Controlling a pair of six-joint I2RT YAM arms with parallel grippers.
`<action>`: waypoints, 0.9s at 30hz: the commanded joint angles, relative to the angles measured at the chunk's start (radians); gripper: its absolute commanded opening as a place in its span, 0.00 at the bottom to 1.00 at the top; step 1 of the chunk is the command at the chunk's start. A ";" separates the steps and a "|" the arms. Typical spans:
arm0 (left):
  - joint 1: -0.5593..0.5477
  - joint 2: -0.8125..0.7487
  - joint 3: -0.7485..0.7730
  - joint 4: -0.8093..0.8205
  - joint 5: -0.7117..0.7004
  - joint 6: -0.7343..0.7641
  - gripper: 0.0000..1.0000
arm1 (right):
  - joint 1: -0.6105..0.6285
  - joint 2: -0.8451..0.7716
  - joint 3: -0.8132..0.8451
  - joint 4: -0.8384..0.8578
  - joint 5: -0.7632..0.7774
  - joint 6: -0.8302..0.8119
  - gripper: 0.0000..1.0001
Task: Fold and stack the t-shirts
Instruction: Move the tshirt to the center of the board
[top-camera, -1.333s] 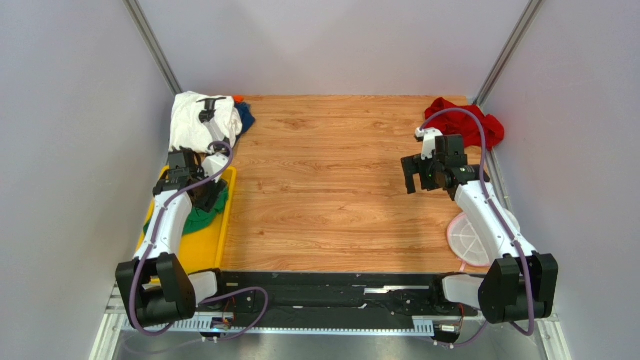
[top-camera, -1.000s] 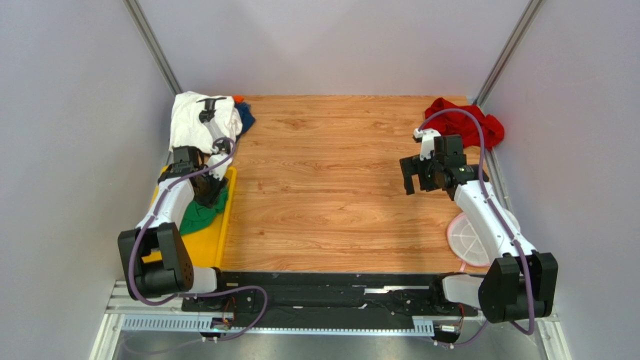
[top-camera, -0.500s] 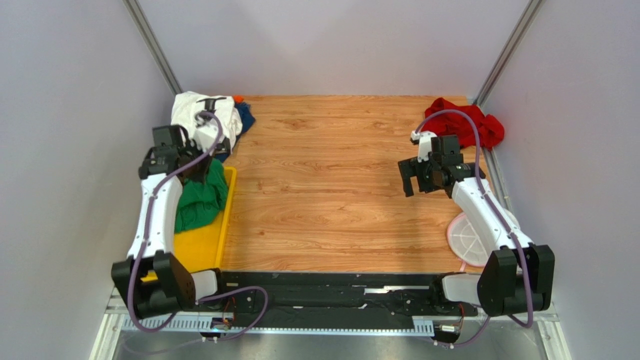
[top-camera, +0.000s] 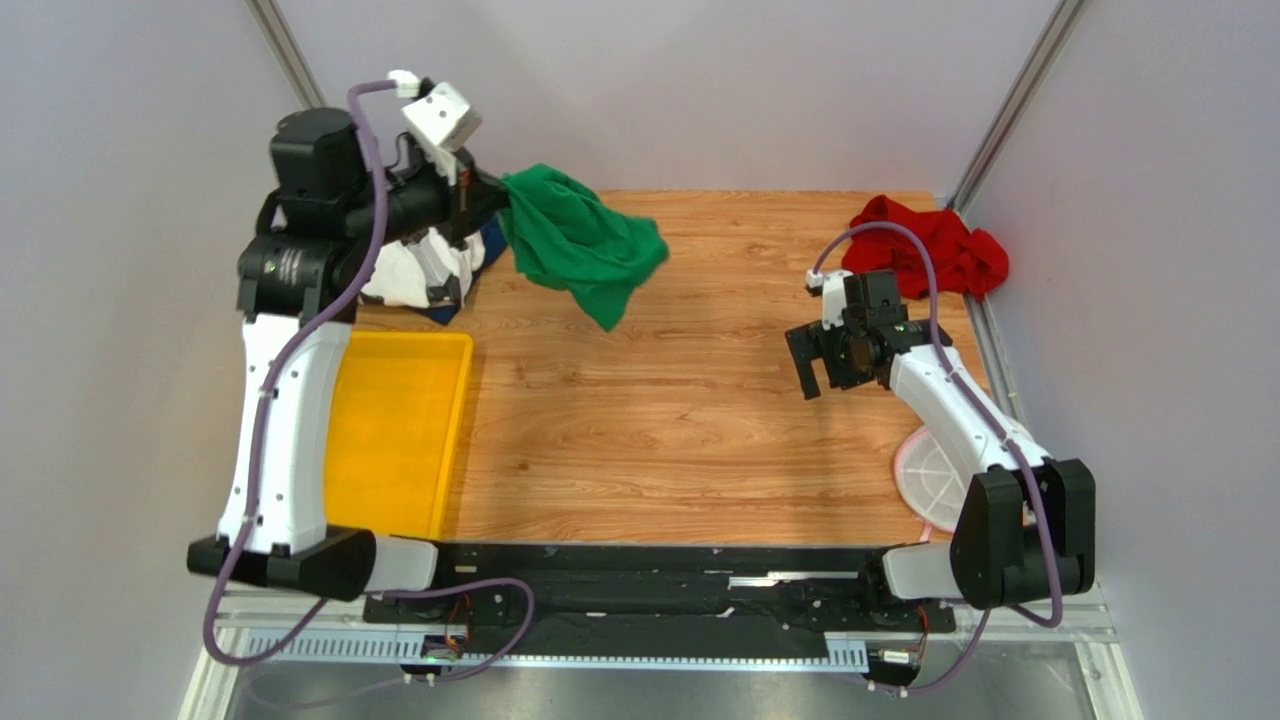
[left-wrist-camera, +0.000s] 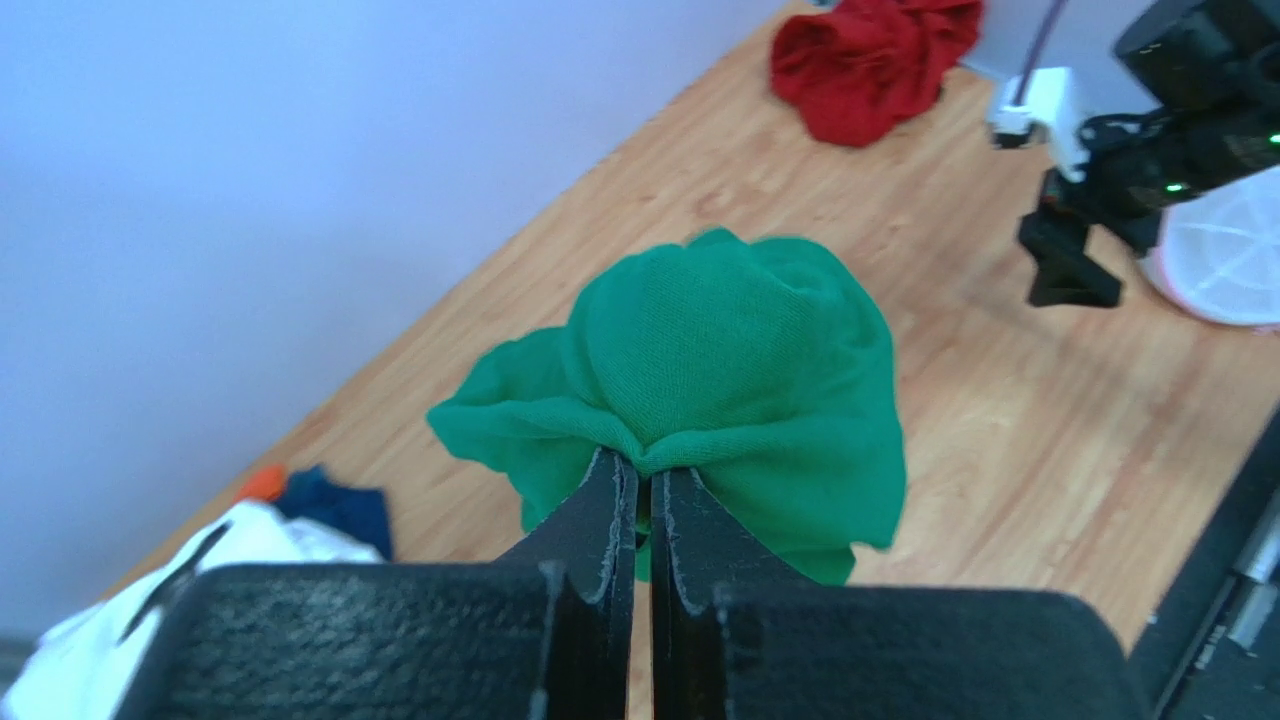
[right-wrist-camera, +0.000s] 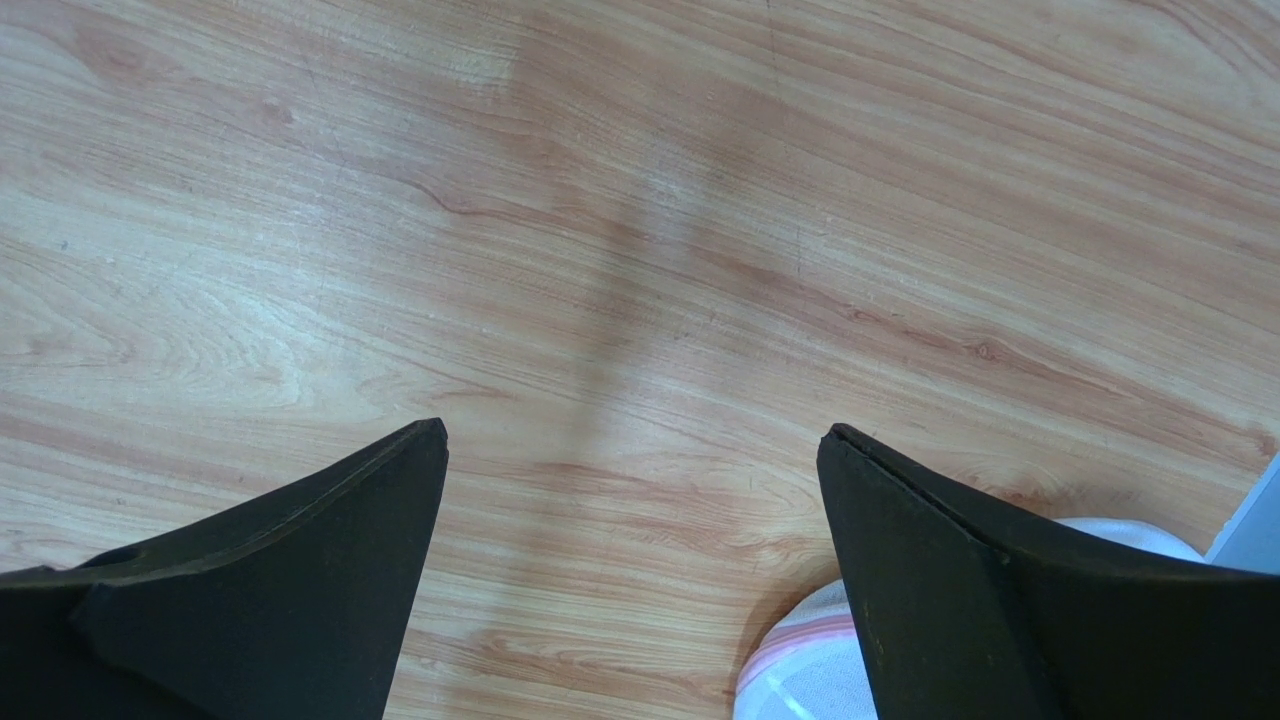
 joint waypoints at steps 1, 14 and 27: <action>-0.109 0.115 0.083 -0.049 0.020 -0.061 0.00 | 0.006 0.013 0.038 0.007 0.018 -0.015 1.00; -0.470 0.265 -0.331 0.009 -0.186 0.105 0.61 | 0.006 0.042 0.037 0.004 0.037 -0.022 1.00; -0.444 -0.043 -0.849 0.202 -0.547 0.298 0.65 | 0.251 -0.102 0.049 -0.011 -0.169 -0.081 0.99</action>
